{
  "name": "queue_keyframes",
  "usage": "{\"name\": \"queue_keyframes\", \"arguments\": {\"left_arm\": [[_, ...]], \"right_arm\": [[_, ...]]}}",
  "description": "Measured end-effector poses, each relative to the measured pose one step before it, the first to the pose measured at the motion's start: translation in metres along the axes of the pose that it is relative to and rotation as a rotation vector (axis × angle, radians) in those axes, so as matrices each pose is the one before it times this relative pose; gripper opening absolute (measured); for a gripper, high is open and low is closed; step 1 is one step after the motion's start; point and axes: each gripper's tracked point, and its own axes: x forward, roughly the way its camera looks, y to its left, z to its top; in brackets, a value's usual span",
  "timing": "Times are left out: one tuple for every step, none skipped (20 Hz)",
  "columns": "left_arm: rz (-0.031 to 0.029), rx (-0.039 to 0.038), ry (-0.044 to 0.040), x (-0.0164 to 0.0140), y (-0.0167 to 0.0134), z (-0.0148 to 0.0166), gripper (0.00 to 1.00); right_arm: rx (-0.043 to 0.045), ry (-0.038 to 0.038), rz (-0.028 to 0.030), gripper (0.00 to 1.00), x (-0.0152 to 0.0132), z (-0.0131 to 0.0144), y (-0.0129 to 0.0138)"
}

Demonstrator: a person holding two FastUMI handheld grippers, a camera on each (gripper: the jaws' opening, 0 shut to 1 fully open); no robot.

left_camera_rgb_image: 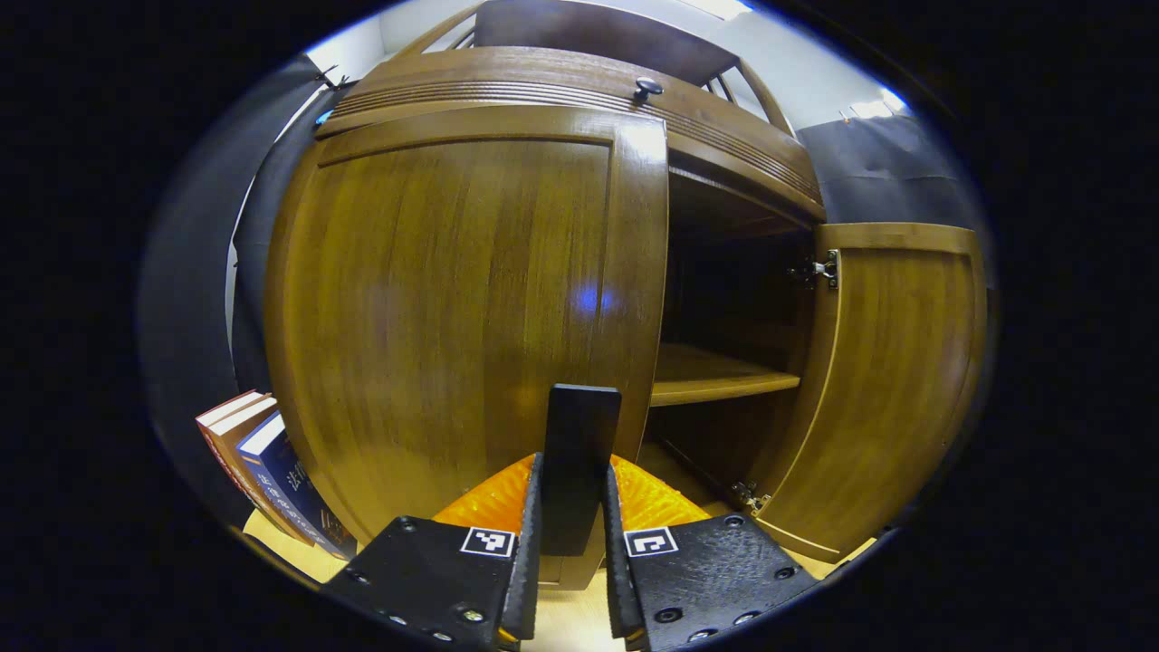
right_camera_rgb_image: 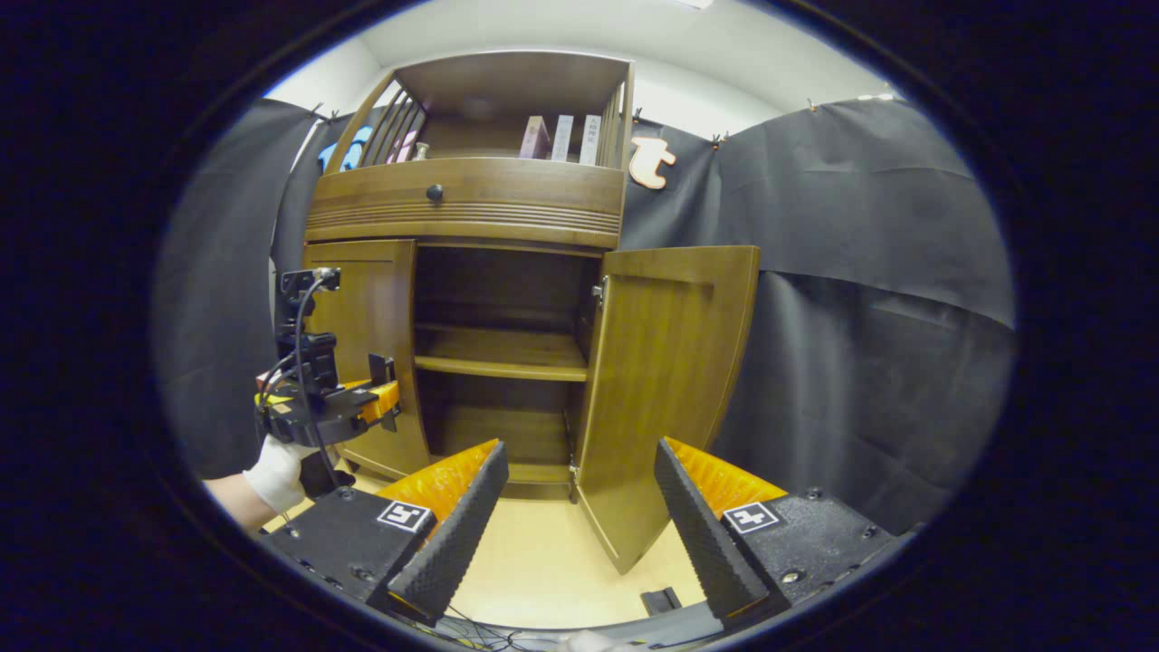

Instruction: Open the right door of the double-door shoe cabinet with the right hand, and open the left door with the left hand.

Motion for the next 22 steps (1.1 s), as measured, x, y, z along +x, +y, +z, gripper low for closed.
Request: {"name": "queue_keyframes", "arguments": {"left_arm": [[0.00088,0.00584,0.00288,-0.00831,0.00174,-0.00103,0.3],[0.00283,0.00253,0.00151,-0.00929,0.00093,-0.00063,0.3],[0.00156,-0.0023,0.00103,-0.00704,0.0014,-0.00078,0.3],[0.0022,-0.00641,0.00047,-0.00842,0.00105,-0.00046,0.3],[0.0035,-0.00703,0.00222,-0.00865,0.00182,-0.00093,0.3],[0.00766,-0.00723,0.00078,-0.00743,0.00247,-0.00099,0.3],[0.00876,-0.00109,-0.00016,-0.00803,0.00234,-0.0005,0.3],[0.00799,0.00215,0.0002,-0.00696,0.00264,-0.00007,0.3],[0.00814,0.00144,0.00194,-0.00713,0.00306,-0.00054,0.3],[0.00645,-0.00058,0.00115,-0.00513,0.00224,0.00001,0.3],[0.00852,-0.00305,0.0028,-0.00603,0.00249,-0.00085,0.3],[0.01091,-0.00136,0.00277,-0.00393,0.00269,0.00009,0.3],[0.01153,0.00072,0.00071,-0.0048,0.00292,-0.00017,0.3],[0.0124,0.00241,0.00048,-0.00449,0.00194,0.0001,0.3],[0.01194,0.00267,0.00105,-0.00455,0.00282,0.0,0.29],[0.01216,0.00132,0.00131,-0.0048,0.00317,0.00012,0.29],[0.00925,0.00275,0.00552,-0.0037,0.00253,-0.00057,0.3],[0.00654,0.00027,0.00207,-0.00417,0.0033,-0.00024,0.3],[0.00475,0.00108,0.00278,-0.00513,0.00377,-0.00034,0.29],[0.00207,0.00094,-0.00049,-0.00301,0.00271,0.0003,0.29],[0.00329,0.00095,-0.00106,-0.00383,0.00405,-0.00072,0.3],[0.00456,0.00514,-0.00018,-0.00406,0.00352,-0.00019,0.29]], "right_arm": [[0.00398,-0.00052,0.01125,1.0,0.00011,-0.00015,0.00253],[0.00243,-0.00126,0.00769,1.0,0.00065,-0.0004,0.0019],[0.00117,-0.00112,0.00769,1.0,0.00055,0.00006,0.00232],[0.00141,-0.00129,0.00794,1.0,-0.00072,-0.00153,0.0011],[0.00119,-0.00039,0.00741,1.0,0.00077,-0.00078,0.00114],[0.00106,0.00018,0.00661,1.0,0.00096,-0.00022,0.00134],[0.00113,-0.00048,0.00707,1.0,0.00083,-0.00022,0.00076],[0.00105,0.00029,0.00639,1.0,0.00116,-0.00009,-0.00034],[0.00039,0.00012,0.00734,1.0,0.00119,0.00033,0.00096],[0.0007,-0.00262,0.00727,1.0,0.00046,0.00078,0.00127],[-0.00074,-0.00079,0.00797,1.0,0.00059,-0.00008,0.00144],[-0.00131,-0.00064,0.00972,1.0,0.00076,0.00071,0.0016],[-0.00003,-0.00196,0.00909,1.0,0.00096,0.00066,0.00148],[-0.00005,-0.00012,0.01199,1.0,0.00098,0.00033,0.00234],[0.00058,-0.00055,0.0114,1.0,0.00098,-0.00033,0.00346],[0.00016,-0.00022,0.01142,1.0,0.00033,-0.00007,0.00278],[-0.00092,0.00156,0.01197,1.0,-0.00063,0.00034,0.00237],[0.00121,0.00385,0.01258,1.0,0.00013,-0.00109,0.00334],[0.00224,0.00038,0.01294,1.0,0.00056,0.00012,0.00346],[-0.00017,0.00073,0.00869,1.0,0.00064,0.00016,0.00167],[-0.00221,-0.00023,0.00907,1.0,0.00142,-0.00049,0.00203],[-0.00208,0.00041,0.00765,1.0,0.00085,0.00054,0.00172]]}}
